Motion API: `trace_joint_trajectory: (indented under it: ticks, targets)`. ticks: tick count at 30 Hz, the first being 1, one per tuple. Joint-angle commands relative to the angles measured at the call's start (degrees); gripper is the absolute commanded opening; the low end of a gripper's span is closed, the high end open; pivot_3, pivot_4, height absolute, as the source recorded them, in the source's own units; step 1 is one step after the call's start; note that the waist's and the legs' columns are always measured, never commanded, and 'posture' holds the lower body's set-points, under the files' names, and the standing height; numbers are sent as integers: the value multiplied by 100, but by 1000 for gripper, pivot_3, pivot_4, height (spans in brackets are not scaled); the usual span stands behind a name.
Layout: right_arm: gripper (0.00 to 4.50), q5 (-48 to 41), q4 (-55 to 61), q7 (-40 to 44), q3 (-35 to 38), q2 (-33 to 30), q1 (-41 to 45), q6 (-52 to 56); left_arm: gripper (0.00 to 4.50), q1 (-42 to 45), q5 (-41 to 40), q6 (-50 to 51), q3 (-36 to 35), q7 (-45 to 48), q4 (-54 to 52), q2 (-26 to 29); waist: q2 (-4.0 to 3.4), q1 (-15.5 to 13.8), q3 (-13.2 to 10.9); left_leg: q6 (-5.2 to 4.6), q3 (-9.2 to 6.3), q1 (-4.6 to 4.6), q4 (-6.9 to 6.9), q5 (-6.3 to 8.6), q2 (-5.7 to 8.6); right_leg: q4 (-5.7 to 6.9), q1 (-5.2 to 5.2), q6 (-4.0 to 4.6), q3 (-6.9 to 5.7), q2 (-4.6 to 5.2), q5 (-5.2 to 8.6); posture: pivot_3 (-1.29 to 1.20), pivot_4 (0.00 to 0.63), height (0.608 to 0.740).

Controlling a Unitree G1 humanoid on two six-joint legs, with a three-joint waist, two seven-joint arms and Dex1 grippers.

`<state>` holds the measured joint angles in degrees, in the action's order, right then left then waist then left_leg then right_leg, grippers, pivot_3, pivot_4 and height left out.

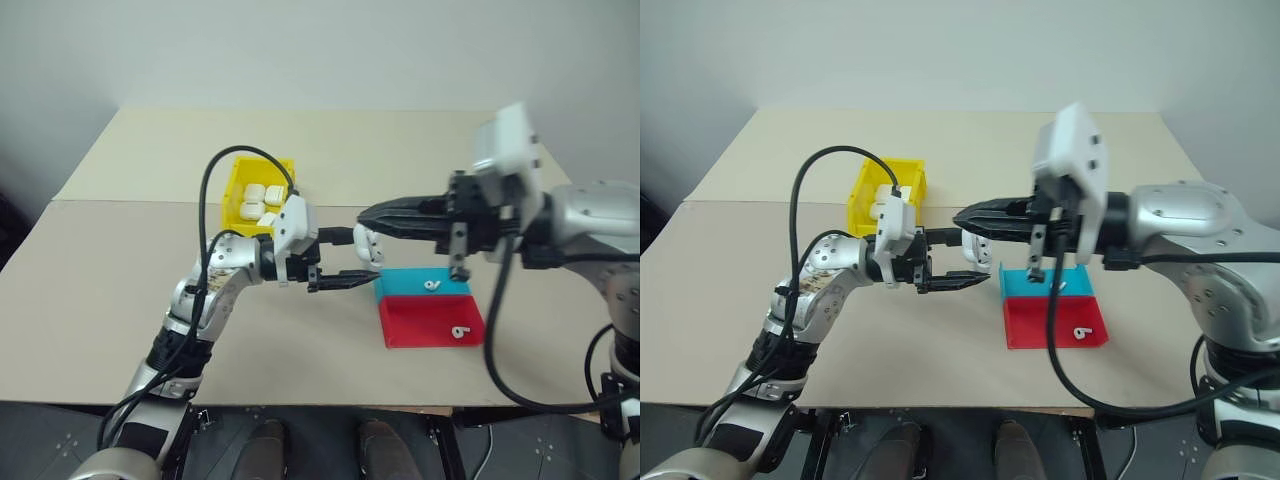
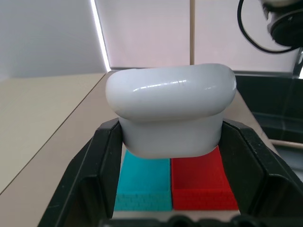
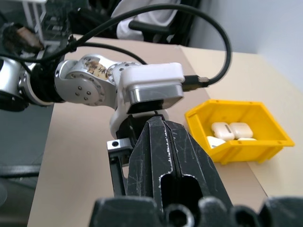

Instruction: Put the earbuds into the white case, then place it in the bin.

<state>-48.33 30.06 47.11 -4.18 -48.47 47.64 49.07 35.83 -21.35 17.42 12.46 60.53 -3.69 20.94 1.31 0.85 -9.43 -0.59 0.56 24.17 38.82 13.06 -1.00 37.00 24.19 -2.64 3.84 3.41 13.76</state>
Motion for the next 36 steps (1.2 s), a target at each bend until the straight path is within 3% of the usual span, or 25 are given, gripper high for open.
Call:
trace_joint_trajectory:
  ticks: [1, 7, 17, 21, 24, 28, 36]
  targets:
    - [30, 476, -27, 76, -415, -9, 399, 77, 2763, 153, 92, -170, -5, -86, -79, -73, 0, -9, 0, 0, 0, 1, 0, 0, 0, -1, 0, 0, -2, 0, 0, 0, 150, 740]
    - [30, 1281, -35, 303, -972, -194, 420, -55, 2763, 184, 84, -209, -186, -178, -164, -52, 0, -17, 0, 0, -3, 4, 2, 0, 0, -1, 2, 0, -5, 3, 0, 0, 150, 740]
    - [30, 1181, 39, 27, -130, -216, -205, 366, 2763, -185, -186, -15, -810, -717, -713, 174, 0, -1, 0, 0, -23, 3, 2, 0, -3, 2, 2, 2, -6, 0, -1, 0, 150, 740]
    - [30, 892, 189, -399, 857, 459, -879, -179, 2763, -384, 37, 164, -1241, -1785, -921, -18, 2, -16, 0, 0, -26, 2, 2, 0, -3, 1, -2, 1, -6, 2, -1, 0, 150, 740]
    - [30, 1166, 422, -680, 1026, 650, -1403, -464, 2763, -321, 354, 464, -1529, -2911, -826, -287, 2, -50, 1, 0, -30, 4, 5, 0, 0, 4, -4, -2, -8, 4, -3, 0, 150, 740]
    - [30, 1447, 678, -1256, 772, 980, -1820, -480, 2763, 155, 711, 717, -2100, -4403, 175, -647, 5, -60, 2, 0, -32, 3, 9, 0, 2, 6, -4, -4, -8, 4, -5, 0, 150, 740]
    - [30, 1655, 915, -1854, 421, 1321, -1820, -239, 2763, 1199, 1508, -510, -1859, -4958, 2778, -727, 6, -32, 2, 0, -32, 4, 5, 0, 8, 4, -2, -3, -10, 4, -5, 0, 150, 740]
